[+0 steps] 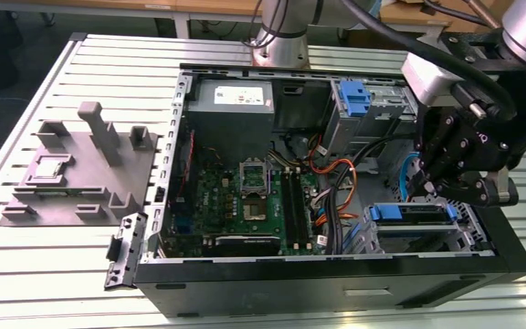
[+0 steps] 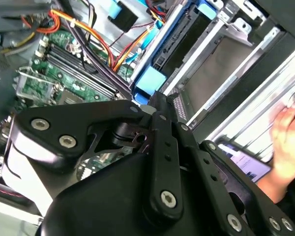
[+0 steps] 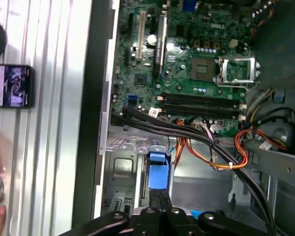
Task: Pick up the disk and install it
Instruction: 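Insert the first disk wire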
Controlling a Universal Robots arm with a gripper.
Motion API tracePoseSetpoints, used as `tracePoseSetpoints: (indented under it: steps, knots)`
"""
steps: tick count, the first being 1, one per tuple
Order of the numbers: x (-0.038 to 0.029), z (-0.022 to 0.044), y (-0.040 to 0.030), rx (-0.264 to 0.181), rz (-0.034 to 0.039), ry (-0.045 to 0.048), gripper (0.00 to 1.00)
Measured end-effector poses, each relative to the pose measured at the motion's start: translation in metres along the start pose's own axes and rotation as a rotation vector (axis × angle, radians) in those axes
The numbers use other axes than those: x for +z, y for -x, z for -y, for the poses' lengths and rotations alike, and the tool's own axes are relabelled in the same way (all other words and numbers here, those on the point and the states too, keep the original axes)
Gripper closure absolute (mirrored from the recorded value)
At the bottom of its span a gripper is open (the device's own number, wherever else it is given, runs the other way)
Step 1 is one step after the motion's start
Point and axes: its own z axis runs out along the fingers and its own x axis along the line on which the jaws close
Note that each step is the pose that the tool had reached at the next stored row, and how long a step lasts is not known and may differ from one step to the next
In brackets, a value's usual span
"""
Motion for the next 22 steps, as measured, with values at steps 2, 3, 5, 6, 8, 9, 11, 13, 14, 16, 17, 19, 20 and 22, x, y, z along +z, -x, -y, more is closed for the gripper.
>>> tracePoseSetpoints:
  steps: [2,3,5,6,8,9,11,13,14,16,17,19,20,22]
  knots:
    - [0.0000,0.0000,0.0000,-0.033,-0.0003,0.0012,0.90]
    - [0.0000,0.0003,0.0000,-0.041,-0.0003,0.0014,0.90]
    - [0.0001,0.0008,0.0000,-0.042,-0.0002,0.0015,0.90]
    - [0.0000,0.0010,0.0000,-0.042,-0.0003,0.0016,0.90]
    - [0.0000,0.0020,-0.0001,-0.042,-0.0003,0.0016,0.90]
    - [0.0000,0.0026,-0.0002,-0.042,-0.0003,0.0015,0.90]
    - [0.0000,0.0041,-0.0003,-0.042,-0.0003,0.0016,0.90]
    - [0.0000,0.0055,-0.0003,-0.043,-0.0003,0.0015,0.90]
    - [0.0000,0.0061,-0.0003,-0.043,-0.0003,0.0016,0.90]
    - [0.0000,0.0066,-0.0003,-0.042,-0.0004,0.0015,0.90]
    - [0.0000,0.0068,-0.0004,-0.043,-0.0003,0.0015,0.90]
    - [0.0000,0.0070,-0.0004,-0.043,-0.0003,0.0016,0.90]
    - [0.0000,0.0070,-0.0004,-0.043,-0.0003,0.0015,0.90]
    - [0.0000,0.0071,-0.0004,-0.043,-0.0003,0.0015,0.90]
